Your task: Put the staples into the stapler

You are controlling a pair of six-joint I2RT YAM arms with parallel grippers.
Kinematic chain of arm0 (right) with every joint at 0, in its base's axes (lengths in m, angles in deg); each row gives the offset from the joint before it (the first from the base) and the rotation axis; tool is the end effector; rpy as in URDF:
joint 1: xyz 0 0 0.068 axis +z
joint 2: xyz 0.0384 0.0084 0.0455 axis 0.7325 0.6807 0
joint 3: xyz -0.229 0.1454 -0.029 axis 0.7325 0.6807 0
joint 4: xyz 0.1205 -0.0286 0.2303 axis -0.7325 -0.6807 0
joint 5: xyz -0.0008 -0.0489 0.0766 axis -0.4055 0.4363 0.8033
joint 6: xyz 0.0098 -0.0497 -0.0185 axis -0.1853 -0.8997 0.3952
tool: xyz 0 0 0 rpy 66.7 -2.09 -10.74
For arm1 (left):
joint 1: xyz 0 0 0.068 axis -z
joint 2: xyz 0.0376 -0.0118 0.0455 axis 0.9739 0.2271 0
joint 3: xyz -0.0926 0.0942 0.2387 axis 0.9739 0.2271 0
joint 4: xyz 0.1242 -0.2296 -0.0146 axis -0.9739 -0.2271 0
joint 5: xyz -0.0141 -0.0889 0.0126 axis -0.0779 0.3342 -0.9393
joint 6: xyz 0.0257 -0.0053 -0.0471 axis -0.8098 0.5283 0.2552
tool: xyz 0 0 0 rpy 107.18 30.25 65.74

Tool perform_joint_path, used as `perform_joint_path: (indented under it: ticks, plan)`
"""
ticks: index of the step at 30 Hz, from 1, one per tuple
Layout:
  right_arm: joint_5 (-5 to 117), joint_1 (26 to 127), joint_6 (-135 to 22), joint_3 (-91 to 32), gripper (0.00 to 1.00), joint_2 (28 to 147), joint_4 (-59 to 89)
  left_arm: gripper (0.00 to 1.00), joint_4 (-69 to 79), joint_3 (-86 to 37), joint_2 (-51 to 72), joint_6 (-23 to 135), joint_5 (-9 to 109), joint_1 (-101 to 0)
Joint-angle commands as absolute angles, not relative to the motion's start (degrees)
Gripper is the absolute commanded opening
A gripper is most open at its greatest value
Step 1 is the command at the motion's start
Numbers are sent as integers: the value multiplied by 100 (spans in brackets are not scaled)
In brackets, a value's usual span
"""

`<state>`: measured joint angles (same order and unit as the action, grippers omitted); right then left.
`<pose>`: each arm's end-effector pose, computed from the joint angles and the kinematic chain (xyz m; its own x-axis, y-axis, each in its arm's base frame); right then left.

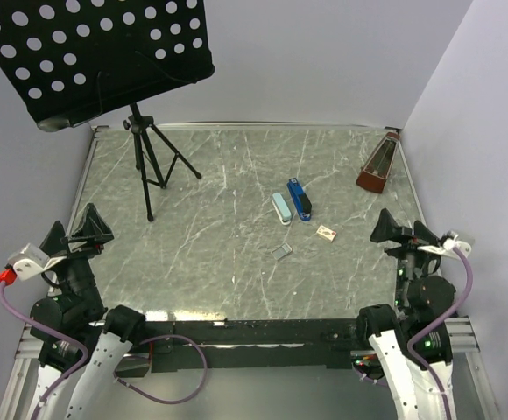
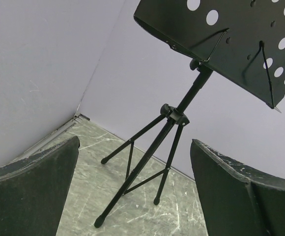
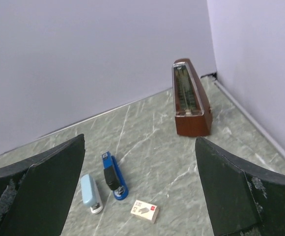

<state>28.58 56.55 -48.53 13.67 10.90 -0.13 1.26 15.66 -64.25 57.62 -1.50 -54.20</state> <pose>0.0527 -0.0035 0.3233 0.2402 0.2823 -0.9288 0.1161 0.9416 0.3162 0.0281 0.0149 0.3444 0.5067 -0.3854 -0.7712 -0.1634 0.8354 -0.5248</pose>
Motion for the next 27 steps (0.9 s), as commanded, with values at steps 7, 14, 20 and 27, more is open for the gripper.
perform_joint_path:
  ticks: [7, 14, 20, 27]
  plan:
    - [2716, 5668, -5359, 1465, 100, 674, 100, 99, 449, 1591, -6700, 5752, -128, -5490]
    - [2611, 5677, -5429, 1465, 100, 727, 127, 99, 484, 1662, -6533, 5814, 30, -5613]
    - [2523, 5659, -5403, 1597, 100, 665, 188, 99, 519, 1688, -6516, 5849, 162, -5710]
    - [2479, 5668, -5464, 1597, 100, 665, 233, 99, 511, 1688, -6516, 5867, 127, -5754]
